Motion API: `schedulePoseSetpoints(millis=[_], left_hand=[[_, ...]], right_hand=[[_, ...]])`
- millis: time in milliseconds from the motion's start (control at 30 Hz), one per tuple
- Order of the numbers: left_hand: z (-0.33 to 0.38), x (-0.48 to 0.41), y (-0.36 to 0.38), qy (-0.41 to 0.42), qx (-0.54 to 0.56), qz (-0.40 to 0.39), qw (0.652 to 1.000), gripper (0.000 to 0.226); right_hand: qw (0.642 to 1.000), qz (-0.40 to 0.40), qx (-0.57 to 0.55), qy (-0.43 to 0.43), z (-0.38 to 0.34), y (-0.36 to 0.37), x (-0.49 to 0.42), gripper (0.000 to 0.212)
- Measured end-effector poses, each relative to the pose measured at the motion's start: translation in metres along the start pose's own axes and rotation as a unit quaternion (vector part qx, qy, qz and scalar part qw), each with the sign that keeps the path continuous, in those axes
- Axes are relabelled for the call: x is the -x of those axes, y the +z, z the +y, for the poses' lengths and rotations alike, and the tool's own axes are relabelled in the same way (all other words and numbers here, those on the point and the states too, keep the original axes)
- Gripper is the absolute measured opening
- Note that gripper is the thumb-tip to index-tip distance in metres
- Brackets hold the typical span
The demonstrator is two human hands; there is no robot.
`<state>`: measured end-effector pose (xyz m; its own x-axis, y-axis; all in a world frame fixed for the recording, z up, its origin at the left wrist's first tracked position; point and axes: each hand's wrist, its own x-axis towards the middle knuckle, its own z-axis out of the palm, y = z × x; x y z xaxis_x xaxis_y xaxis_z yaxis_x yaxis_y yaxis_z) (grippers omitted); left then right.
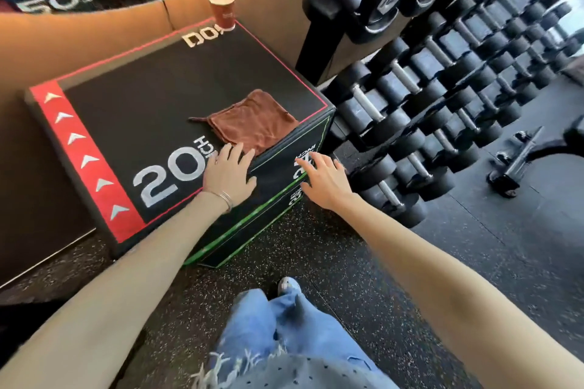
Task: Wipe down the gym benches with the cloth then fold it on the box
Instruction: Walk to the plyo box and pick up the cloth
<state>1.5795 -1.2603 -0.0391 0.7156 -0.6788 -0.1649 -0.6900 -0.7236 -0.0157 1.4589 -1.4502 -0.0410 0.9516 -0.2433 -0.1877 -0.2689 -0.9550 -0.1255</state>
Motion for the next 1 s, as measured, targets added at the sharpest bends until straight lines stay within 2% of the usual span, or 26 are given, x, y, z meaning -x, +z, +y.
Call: schedulePoseSetpoints(millis=[233, 500, 600, 767, 933, 1000], left_hand=[[-0.068, -0.061, 0.002, -0.004, -0.016, -0.015, 1.000, 0.065], [-0.124, -0.113, 0.009, 0.033, -0.015, -0.040, 0.999, 0.066], [-0.131, -0.126, 0.014, 0.067, -0.012, -0.051, 0.996, 0.067], [-0.129, -0.138, 0.016, 0.120, -0.004, -0.056, 0.991, 0.068], [-0.132, -0.142, 0.015, 0.167, -0.008, -0.048, 0.985, 0.068], [-0.136, -0.142, 0.013, 0.179, -0.002, -0.048, 0.983, 0.067]], right_hand=[[1.000, 0.018, -0.018, -0.017, -0.036, -0.008, -0.105, 0.057], [0.993, -0.094, -0.033, 0.065, -0.085, 0.015, -0.197, 0.068], [0.993, -0.061, -0.028, 0.100, -0.092, 0.022, -0.199, 0.067], [0.989, 0.039, -0.008, 0.140, -0.113, 0.033, -0.180, 0.050], [0.992, 0.021, -0.017, 0.126, -0.105, 0.038, -0.169, 0.058], [0.990, 0.029, -0.008, 0.135, -0.110, 0.035, -0.169, 0.052]])
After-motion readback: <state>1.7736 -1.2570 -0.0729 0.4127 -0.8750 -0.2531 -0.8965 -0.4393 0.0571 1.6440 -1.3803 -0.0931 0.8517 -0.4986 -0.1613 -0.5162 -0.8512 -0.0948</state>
